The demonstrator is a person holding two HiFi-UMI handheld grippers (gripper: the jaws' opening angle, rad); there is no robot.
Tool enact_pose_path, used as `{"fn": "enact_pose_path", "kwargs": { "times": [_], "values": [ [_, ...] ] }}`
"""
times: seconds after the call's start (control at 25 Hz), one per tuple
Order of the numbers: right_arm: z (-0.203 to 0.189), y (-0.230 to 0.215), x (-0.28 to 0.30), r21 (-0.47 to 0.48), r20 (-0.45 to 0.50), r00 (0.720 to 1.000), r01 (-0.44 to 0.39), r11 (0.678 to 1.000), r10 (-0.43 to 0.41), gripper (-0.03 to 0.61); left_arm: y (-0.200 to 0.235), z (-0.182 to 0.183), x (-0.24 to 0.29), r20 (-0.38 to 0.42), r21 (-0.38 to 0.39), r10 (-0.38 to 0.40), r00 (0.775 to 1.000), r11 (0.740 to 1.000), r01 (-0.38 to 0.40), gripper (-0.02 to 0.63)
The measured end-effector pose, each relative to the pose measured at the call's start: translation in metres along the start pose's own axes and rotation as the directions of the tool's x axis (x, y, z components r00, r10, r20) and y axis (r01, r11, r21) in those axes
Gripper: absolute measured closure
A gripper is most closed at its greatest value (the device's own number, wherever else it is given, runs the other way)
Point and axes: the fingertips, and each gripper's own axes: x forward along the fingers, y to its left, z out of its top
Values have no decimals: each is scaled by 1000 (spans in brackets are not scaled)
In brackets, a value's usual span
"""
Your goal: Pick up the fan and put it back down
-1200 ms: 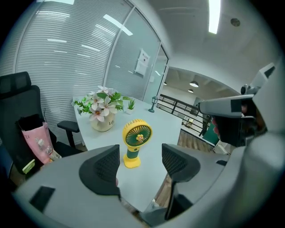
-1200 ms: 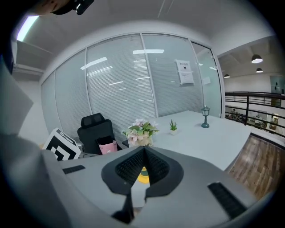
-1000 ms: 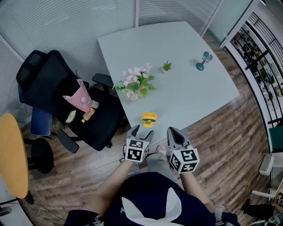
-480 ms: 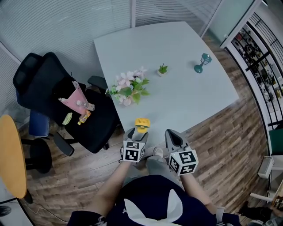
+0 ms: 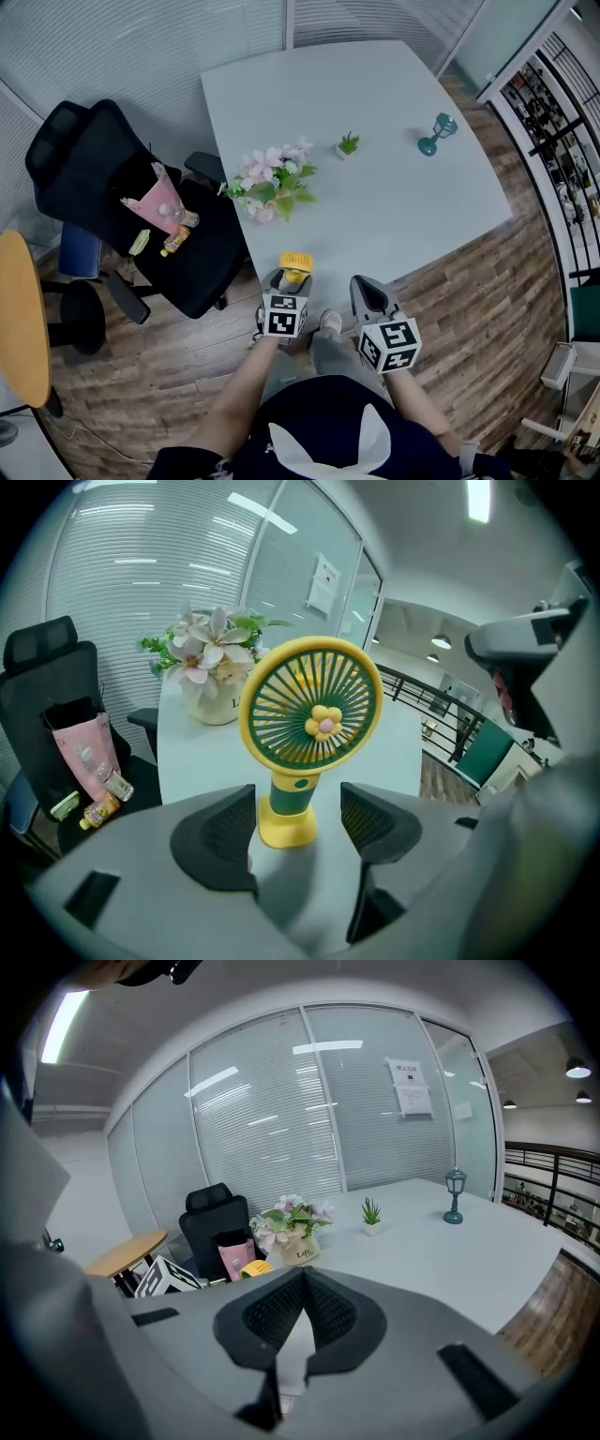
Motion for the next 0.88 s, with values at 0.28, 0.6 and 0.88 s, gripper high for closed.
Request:
{"fn": "enact_pose_path", "kwargs": {
  "times": [0.28, 0.6, 0.88],
  "values": [
    [-4, -6, 6, -30, -31, 999, -45, 999, 44, 574, 4, 3, 13, 8, -20, 57, 998, 998, -57, 327],
    [-3, -10, 15, -52, -49, 995, -84, 995, 81, 574, 8, 0, 20, -1, -5, 103, 995, 995, -103, 356],
    [-4, -17, 15, -45, -47, 996, -73, 996, 71, 574, 9, -4, 25, -14, 27, 124, 992, 992, -124, 408]
  ]
}}
